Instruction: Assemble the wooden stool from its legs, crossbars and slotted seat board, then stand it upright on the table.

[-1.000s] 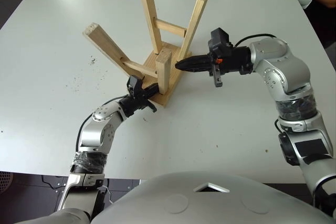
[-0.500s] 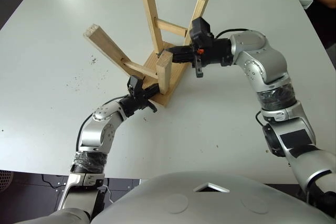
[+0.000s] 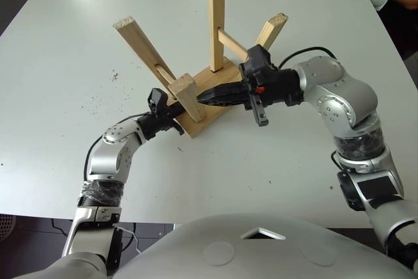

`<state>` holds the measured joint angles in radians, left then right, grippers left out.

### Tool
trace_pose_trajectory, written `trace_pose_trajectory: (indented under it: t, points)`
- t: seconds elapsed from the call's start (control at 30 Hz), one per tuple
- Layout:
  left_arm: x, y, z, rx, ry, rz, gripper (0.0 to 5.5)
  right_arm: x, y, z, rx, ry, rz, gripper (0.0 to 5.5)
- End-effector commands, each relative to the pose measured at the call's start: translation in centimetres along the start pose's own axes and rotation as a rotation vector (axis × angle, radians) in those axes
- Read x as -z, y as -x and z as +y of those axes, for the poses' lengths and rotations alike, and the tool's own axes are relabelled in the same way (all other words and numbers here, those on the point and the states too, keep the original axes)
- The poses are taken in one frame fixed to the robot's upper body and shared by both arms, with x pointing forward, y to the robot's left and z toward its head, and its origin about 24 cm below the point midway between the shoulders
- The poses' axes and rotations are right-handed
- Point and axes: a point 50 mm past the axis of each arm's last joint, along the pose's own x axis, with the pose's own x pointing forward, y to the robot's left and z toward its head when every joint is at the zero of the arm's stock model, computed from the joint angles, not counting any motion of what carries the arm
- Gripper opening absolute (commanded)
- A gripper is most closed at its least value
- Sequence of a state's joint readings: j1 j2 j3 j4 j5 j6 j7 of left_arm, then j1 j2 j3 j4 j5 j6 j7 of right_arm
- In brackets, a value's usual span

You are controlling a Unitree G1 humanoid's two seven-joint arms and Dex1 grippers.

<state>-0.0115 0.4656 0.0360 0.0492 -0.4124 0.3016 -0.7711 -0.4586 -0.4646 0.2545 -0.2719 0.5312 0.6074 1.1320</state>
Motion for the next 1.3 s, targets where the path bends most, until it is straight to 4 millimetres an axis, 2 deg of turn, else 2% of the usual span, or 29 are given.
trace_pose_trajectory:
  t: [0.03,0.13,0.2,0.33,0.43,0.57,0.7,0.8,0.93,1.03,1.3]
  points:
    - [-1.1,4.2,0.1,-0.079,0.028,-0.029,0.01,4.7,5.1,-2.4,0.291,-0.012,0.262,0.0]
    - [-2.4,6.2,-0.3,-0.107,0.034,-0.06,0.01,5.7,7.9,-4.7,0.468,-0.044,0.283,0.0]
    - [-2.4,6.7,0.0,-0.134,0.037,-0.033,0.01,6.7,9.1,-6.2,0.574,-0.063,0.294,0.0]
    - [0.2,6.4,0.3,-0.141,0.057,0.119,0.01,9.8,8.8,-8.6,0.73,-0.078,0.333,0.0]
    - [2.2,6.0,-0.5,-0.099,0.053,0.229,0.01,11.9,7.9,-9.3,0.78,-0.099,0.371,0.0]
    - [2.5,5.8,-1.4,-0.038,0.064,0.238,0.01,13.1,7.3,-9.5,0.816,-0.124,0.365,0.0]
    - [2.3,5.3,-1.5,0.002,0.056,0.25,0.01,13.9,6.7,-9.4,0.807,-0.167,0.346,0.0]
    - [2.1,4.2,-2.5,0.078,0.063,0.244,0.01,14.3,6.4,-8.9,0.751,-0.169,0.351,0.0]
    - [2.7,3.3,-3.2,0.113,0.072,0.258,0.01,14.2,6.4,-8.6,0.685,-0.159,0.346,0.0]
    - [2.9,3.3,-3.8,0.131,0.081,0.266,0.01,14.1,6.0,-8.5,0.644,-0.151,0.351,0.0]
    - [2.7,4.4,-3.3,0.114,0.064,0.29,0.01,13.8,6.0,-8.9,0.656,-0.112,0.381,0.0]
